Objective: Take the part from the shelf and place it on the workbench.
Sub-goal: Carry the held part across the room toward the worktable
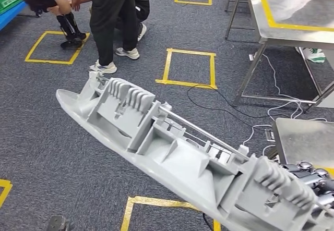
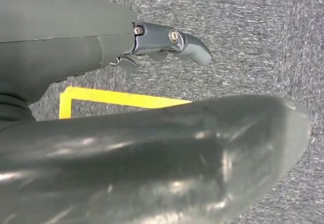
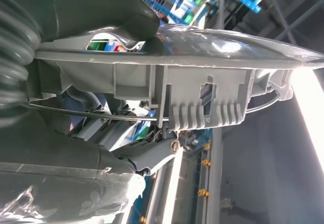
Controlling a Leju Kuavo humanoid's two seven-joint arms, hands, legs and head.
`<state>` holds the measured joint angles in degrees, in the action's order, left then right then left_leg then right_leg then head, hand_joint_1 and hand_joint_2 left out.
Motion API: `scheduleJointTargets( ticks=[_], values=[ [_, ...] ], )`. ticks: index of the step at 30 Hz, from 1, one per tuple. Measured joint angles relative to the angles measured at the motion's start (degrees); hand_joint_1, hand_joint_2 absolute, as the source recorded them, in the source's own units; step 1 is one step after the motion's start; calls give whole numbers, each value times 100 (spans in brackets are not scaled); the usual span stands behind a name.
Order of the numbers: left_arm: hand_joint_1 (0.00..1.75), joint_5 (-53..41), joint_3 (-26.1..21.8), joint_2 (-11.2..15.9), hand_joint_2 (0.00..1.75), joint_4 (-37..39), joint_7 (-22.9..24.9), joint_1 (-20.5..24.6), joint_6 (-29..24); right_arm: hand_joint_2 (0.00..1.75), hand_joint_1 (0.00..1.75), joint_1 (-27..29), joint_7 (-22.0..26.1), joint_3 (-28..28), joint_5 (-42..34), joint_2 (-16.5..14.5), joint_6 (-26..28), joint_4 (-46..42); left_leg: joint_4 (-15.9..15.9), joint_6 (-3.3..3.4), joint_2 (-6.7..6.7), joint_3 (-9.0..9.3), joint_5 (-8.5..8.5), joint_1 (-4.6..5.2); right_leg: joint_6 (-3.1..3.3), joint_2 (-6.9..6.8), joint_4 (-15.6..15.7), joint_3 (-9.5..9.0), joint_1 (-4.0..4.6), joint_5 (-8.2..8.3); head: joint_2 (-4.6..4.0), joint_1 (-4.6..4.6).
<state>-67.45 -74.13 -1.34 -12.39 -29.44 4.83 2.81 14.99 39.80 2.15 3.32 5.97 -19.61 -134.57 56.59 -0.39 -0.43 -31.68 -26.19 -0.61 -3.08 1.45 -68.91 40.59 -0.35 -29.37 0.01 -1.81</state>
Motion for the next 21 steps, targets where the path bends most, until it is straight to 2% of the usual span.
scheduleJointTargets(
  ticks=[1,2,3,4,6,8,9,11,12,14,16,17,18,19,20,21],
  values=[
    [0,-1,-1,-5,0,0,5,-9,8,175,175,7,0,-15,59,7,24,10,1,8,63,3,-6,11,-14,-62,-382,177,-5,-159,0,-6],
    [0,-6,-1,-16,0,0,15,-16,16,175,175,24,0,-40,146,21,70,21,2,13,124,7,-12,19,-22,-90,-625,287,-9,-228,0,-7],
    [0,-15,-1,-30,0,0,27,-19,21,175,175,53,0,-73,255,44,139,31,3,13,179,14,-19,23,-25,-102,-640,283,-10,-186,1,-8],
    [0,-25,-1,-49,0,0,39,-19,25,175,175,90,0,-109,383,74,229,37,3,8,227,26,-28,25,-23,-118,-432,162,-10,-52,1,-8],
    [0,-37,-1,-90,0,0,69,-21,23,175,175,196,0,-197,717,148,518,41,7,-22,306,65,-60,36,-5,-268,369,-292,2,268,1,-11],
    [0,-37,-1,-114,0,0,106,-26,15,175,175,357,-1,-286,990,225,894,42,12,-75,358,96,-89,61,54,-380,886,-583,24,397,0,-9],
    [0,-37,-1,-122,0,0,126,-29,12,175,175,449,-1,-325,1055,262,1055,42,8,-105,386,104,-93,71,91,-371,940,-602,39,387,0,-6],
    [0,-37,-1,-144,0,0,151,-29,12,175,175,597,-2,-385,1103,325,1251,43,-5,-168,445,122,-109,62,164,-258,962,-593,36,413,1,-4],
    [0,-38,-1,-154,0,0,157,-27,12,175,175,641,-2,-407,1115,346,1284,42,39,-197,420,111,-160,53,195,-207,977,-595,28,426,1,2],
    [0,-39,-1,-164,0,0,158,-24,13,175,175,698,-1,-424,1144,380,1302,41,463,-237,269,-80,-431,43,246,-110,1000,-607,6,443,0,24],
    [0,-40,-1,-168,0,0,160,-31,22,175,175,754,0,-427,1181,402,1314,47,1250,-249,134,-484,-782,44,268,-8,1000,-601,5,443,-1,44],
    [0,-42,-1,-171,0,0,161,-38,31,175,175,786,-1,-433,1202,407,1325,51,1544,-250,109,-651,-856,44,272,49,1000,-600,6,442,-1,48],
    [0,-43,-1,-175,0,0,163,-44,42,175,175,816,-1,-445,1224,410,1335,56,1646,-246,96,-731,-814,44,272,109,1000,-601,6,442,-1,50],
    [0,-43,-1,-179,0,0,164,-47,51,175,175,840,-2,-463,1248,412,1345,59,1525,-237,84,-699,-661,43,269,170,1000,-604,5,443,-1,51],
    [0,-43,-1,-184,0,0,166,-45,61,175,175,855,-2,-488,1278,415,1358,60,1220,-227,52,-570,-443,40,263,230,999,-608,0,446,-1,52],
    [0,-43,-2,-188,0,0,166,-43,68,175,175,863,-2,-514,1315,420,1374,61,830,-217,-43,-389,-231,30,252,284,998,-609,-5,450,-1,54]
  ],
)
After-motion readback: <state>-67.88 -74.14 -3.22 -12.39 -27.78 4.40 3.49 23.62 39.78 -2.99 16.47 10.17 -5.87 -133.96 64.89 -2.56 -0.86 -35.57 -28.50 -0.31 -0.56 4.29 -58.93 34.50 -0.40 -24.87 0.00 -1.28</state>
